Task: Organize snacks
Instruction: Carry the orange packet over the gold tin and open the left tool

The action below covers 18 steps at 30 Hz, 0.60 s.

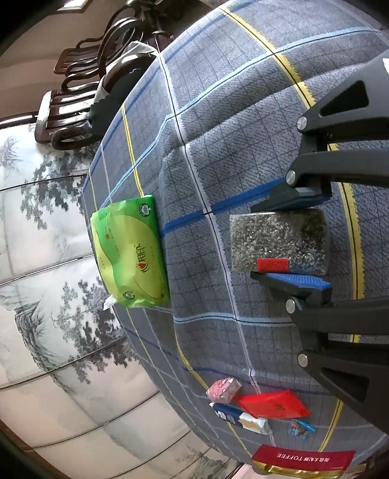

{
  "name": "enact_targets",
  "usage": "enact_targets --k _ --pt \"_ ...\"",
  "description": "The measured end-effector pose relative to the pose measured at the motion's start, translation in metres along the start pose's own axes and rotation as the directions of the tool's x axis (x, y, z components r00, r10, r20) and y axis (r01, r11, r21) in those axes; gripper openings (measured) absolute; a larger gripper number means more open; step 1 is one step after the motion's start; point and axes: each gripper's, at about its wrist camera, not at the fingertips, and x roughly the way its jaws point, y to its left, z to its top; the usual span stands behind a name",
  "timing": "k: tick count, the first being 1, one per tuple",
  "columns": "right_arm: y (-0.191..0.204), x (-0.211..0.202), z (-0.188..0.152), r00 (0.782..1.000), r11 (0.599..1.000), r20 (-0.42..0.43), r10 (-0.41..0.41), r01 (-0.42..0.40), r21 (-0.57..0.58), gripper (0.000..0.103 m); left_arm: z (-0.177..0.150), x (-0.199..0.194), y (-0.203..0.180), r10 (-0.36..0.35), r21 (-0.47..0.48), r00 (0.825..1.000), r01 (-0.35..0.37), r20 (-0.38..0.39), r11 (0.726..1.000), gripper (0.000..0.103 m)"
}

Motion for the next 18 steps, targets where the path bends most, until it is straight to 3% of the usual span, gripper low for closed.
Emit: enact_targets --k 7,12,18 --pt "0.003 0.0 0.0 1.0 1.0 -0.001 -0.023 0.023 -0.014 0.035 -0.005 -0.011 0.036 0.11 -0.004 0.992 -0.11 0.069 0.994 0.025" --pt "0.006 0.001 0.0 0.999 0.999 -0.003 -0.039 0.039 -0.025 0.035 -0.013 -0.013 0.06 0.211 -0.007 0.971 -0.211 0.112 0.977 0.025" --pt "0.009 0.001 0.0 0.999 0.998 -0.003 -0.053 0.053 -0.033 0.035 -0.019 -0.005 0.093 0.259 -0.045 0.959 -0.255 0.113 0.966 0.025"
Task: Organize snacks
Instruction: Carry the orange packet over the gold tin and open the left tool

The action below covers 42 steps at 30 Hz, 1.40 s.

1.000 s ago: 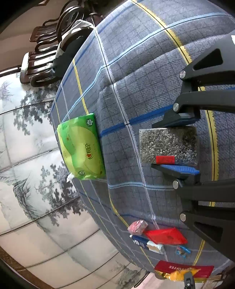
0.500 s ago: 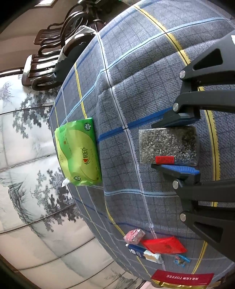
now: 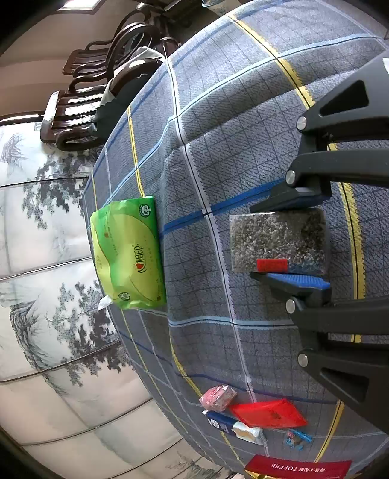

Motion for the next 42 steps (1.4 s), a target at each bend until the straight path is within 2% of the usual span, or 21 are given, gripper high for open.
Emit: enact_targets --k 7,17,42 --pt "0.0 0.0 0.0 1.0 1.0 -0.001 -0.01 0.01 -0.008 0.035 -0.006 0.012 0.021 0.045 -0.006 0.999 -0.045 0.03 0.999 0.025" --pt "0.003 0.0 0.001 1.0 0.999 -0.004 -0.03 0.03 -0.023 0.035 -0.009 0.026 0.042 0.046 -0.033 0.998 -0.045 0.033 0.998 0.025" --pt "0.005 0.001 0.001 0.999 0.999 -0.004 -0.036 0.036 -0.027 0.035 -0.017 0.041 0.049 0.057 -0.028 0.998 -0.056 0.032 0.998 0.026"
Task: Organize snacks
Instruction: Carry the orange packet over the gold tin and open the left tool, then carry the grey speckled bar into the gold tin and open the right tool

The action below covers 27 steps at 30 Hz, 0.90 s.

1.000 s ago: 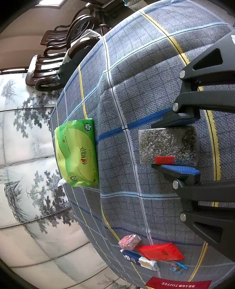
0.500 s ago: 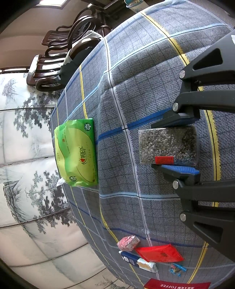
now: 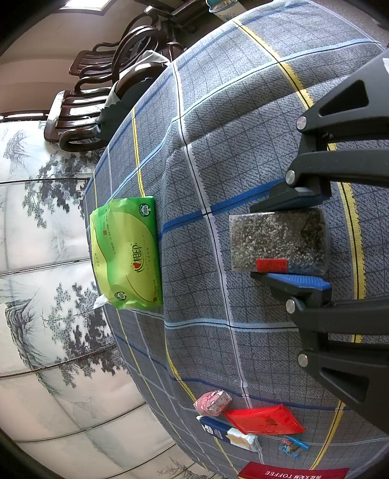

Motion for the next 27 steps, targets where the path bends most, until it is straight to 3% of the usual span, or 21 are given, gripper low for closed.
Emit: enact_targets --k 9,18,27 --pt "0.0 0.0 0.0 1.0 1.0 0.0 -0.001 0.001 -0.001 0.035 -0.001 -0.003 0.0 -0.001 0.001 1.0 0.001 0.013 1.0 0.032" --pt "0.001 0.0 0.0 1.0 1.0 0.0 -0.007 0.007 -0.008 0.035 0.001 -0.02 -0.004 0.056 0.027 0.996 -0.058 0.073 0.998 0.056" --pt "0.01 -0.005 -0.006 1.0 1.0 -0.011 0.005 -0.005 -0.022 0.035 0.007 -0.034 0.0 0.091 0.023 0.989 -0.094 0.118 0.995 0.06"
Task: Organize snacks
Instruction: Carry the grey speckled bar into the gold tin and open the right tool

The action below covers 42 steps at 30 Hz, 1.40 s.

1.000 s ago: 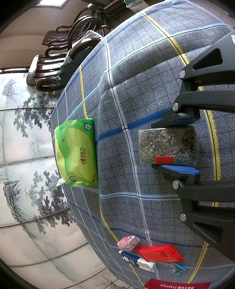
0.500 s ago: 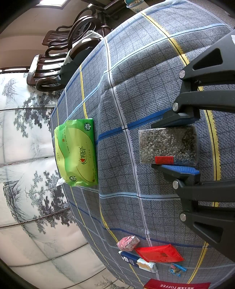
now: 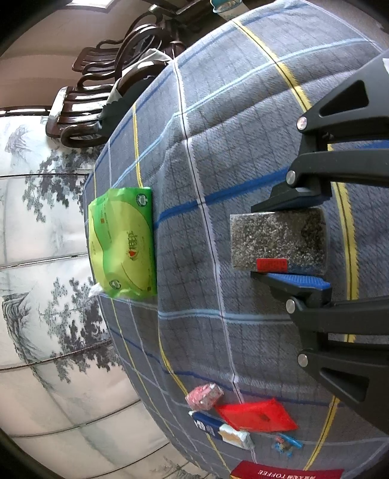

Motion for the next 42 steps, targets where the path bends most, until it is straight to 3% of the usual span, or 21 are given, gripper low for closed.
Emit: enact_targets --k 12,21,27,42 --pt "0.042 -0.045 -0.012 0.991 0.992 0.041 0.123 -0.123 -0.013 0.035 -0.003 -0.001 0.005 0.01 -0.01 1.0 -0.01 -0.003 1.0 0.062" --pt "0.1 -0.075 -0.019 0.97 0.968 0.047 0.239 -0.234 -0.089 0.035 -0.005 -0.002 0.012 0.018 -0.018 1.0 -0.018 -0.001 1.0 0.066" --pt "0.15 -0.093 -0.024 0.944 0.934 0.032 0.329 -0.32 -0.162 0.035 -0.007 -0.001 0.014 0.023 -0.02 1.0 -0.023 -0.004 1.0 0.068" --pt "0.28 -0.114 -0.034 0.853 0.802 -0.069 0.517 -0.511 -0.308 0.035 -0.01 -0.002 0.028 0.011 -0.043 1.0 -0.011 -0.016 0.999 0.068"
